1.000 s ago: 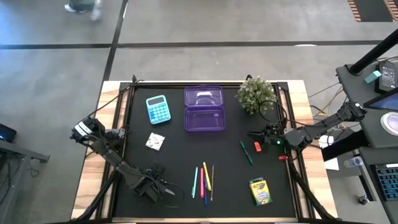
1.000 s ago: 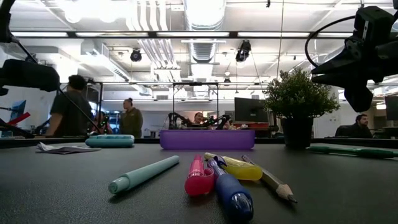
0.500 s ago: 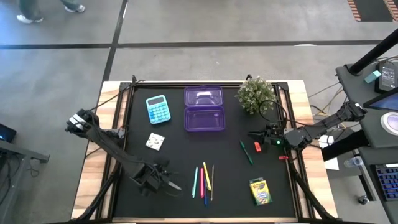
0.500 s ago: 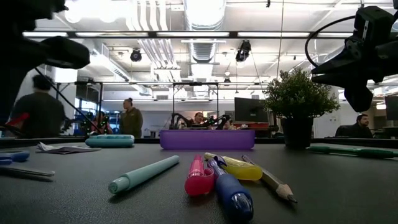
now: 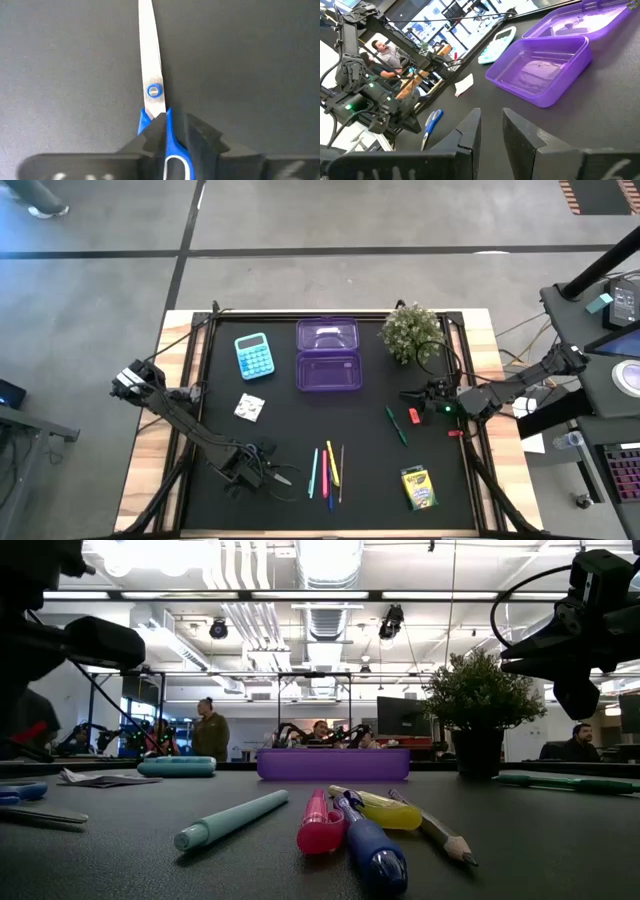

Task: Pack school essentials
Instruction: Put the blue scissors into the purple supply box

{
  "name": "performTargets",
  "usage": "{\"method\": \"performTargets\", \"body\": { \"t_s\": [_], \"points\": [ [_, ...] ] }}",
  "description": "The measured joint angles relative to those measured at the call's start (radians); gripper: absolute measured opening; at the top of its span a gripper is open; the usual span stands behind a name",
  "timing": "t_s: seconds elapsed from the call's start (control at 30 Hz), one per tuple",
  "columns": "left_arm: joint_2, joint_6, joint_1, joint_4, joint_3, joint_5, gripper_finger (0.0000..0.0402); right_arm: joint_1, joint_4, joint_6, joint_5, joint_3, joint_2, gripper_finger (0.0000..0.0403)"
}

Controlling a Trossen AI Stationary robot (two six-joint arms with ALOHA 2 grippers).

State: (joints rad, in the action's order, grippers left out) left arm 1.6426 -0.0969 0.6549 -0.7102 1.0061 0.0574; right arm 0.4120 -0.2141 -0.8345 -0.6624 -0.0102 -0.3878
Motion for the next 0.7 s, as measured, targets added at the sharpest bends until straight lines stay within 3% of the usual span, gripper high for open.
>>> {"method": "performTargets", "body": {
  "t_s": [0.2,0.33,0.5,0.7],
  "points": [
    [0.031,0.009,-0.009,-0.001,0.0,0.024,0.0133,0.0,0.0,0.0,0.0,0.0,0.0,0.0068],
    [0.069,0.006,-0.027,0.001,-0.001,0.012,0.0154,0.0,0.0,0.0,0.0,0.0,0.0,0.0068],
    [0.105,0.008,-0.045,0.0,0.003,-0.008,0.0145,0.0,0.0,0.0,0.0,0.0,0.0,0.0068],
    [0.113,0.002,-0.054,-0.003,0.003,-0.017,0.0093,0.0,0.0,0.0,0.0,0.0,0.0,0.0068]
  ]
}}
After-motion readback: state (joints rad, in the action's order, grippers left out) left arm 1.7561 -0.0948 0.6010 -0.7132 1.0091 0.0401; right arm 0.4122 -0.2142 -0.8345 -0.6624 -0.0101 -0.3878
